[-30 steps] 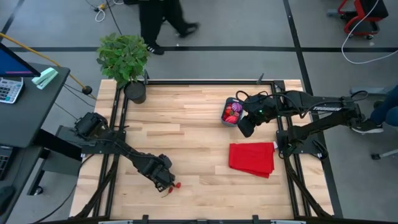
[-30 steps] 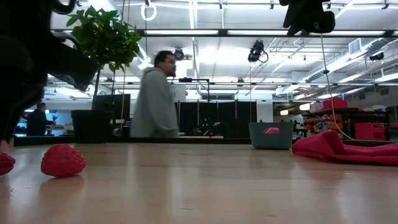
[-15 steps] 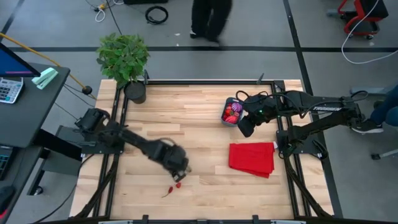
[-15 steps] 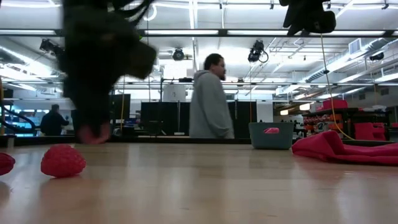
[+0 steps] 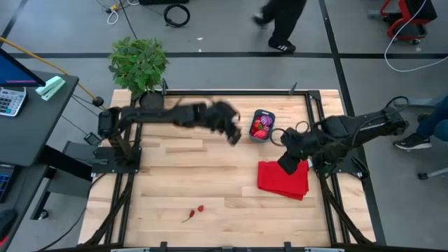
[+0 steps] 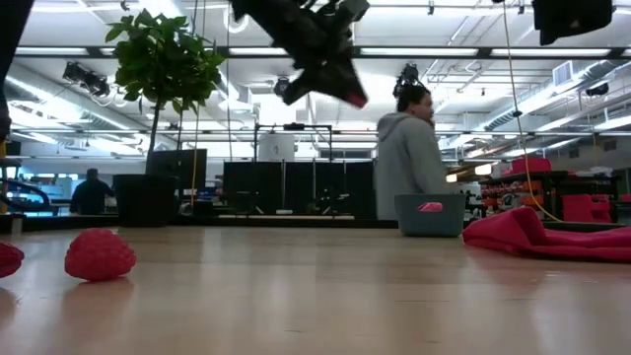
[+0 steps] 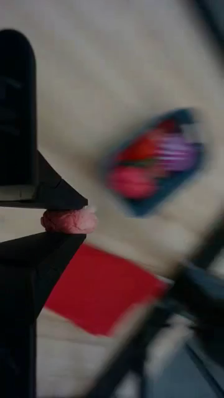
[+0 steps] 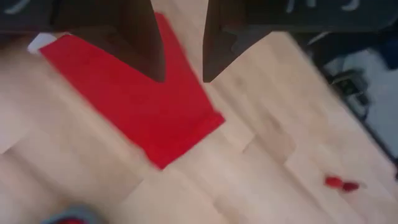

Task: Pick and placing Produce into tupperware
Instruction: Put the peach into the bin

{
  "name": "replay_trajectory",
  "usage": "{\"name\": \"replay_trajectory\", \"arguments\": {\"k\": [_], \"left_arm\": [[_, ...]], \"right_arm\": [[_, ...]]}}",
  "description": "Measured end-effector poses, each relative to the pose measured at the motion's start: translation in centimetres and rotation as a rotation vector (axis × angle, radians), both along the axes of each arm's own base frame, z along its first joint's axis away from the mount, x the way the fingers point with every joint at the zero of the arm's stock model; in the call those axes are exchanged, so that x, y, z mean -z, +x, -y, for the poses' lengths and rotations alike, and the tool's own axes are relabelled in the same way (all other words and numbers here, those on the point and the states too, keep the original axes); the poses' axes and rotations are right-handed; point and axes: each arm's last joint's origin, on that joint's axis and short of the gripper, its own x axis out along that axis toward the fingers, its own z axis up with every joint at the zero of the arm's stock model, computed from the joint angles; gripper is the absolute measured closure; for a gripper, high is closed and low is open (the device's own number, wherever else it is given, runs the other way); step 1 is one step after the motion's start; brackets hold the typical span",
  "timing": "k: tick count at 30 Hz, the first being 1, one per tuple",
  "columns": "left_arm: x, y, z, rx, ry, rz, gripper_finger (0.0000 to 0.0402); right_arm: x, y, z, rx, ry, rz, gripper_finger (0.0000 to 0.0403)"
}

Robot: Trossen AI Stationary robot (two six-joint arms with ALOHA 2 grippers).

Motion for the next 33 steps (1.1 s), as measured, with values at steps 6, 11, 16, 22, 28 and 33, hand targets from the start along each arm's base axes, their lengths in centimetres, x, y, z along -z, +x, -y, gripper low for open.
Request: {"name": "replay_trajectory", "arguments": {"k": [6, 11, 16, 22, 28, 33], "left_arm": [[-1.6, 3.5, -6.1, 0.017, 0.064, 0.153, 0.0348], [0.7, 8.2, -8.0, 0.055, 0.029, 0.158, 0.0346], [4.3, 11.6, -7.9, 0.074, -0.002, 0.09, 0.0336], [8.0, 12.8, -7.7, 0.064, -0.05, -0.001, 0.0339], [9.5, 12.8, -8.1, 0.087, -0.014, -0.054, 0.032], [9.4, 12.9, -8.0, 0.103, 0.051, -0.054, 0.0282]], "right_arm": [[0.0, -0.4, -1.5, 0.057, -0.144, 0.055, 0.0289], [0.0, -0.6, -1.9, 0.055, -0.151, 0.062, 0.0288], [0.0, -0.5, -1.9, 0.057, -0.152, 0.062, 0.0289], [0.0, -0.5, -1.9, 0.057, -0.153, 0.061, 0.0289], [0.0, -0.5, -1.9, 0.033, -0.163, 0.06, 0.0288], [0.0, -0.5, -1.9, 0.016, -0.171, 0.06, 0.0288]]}}
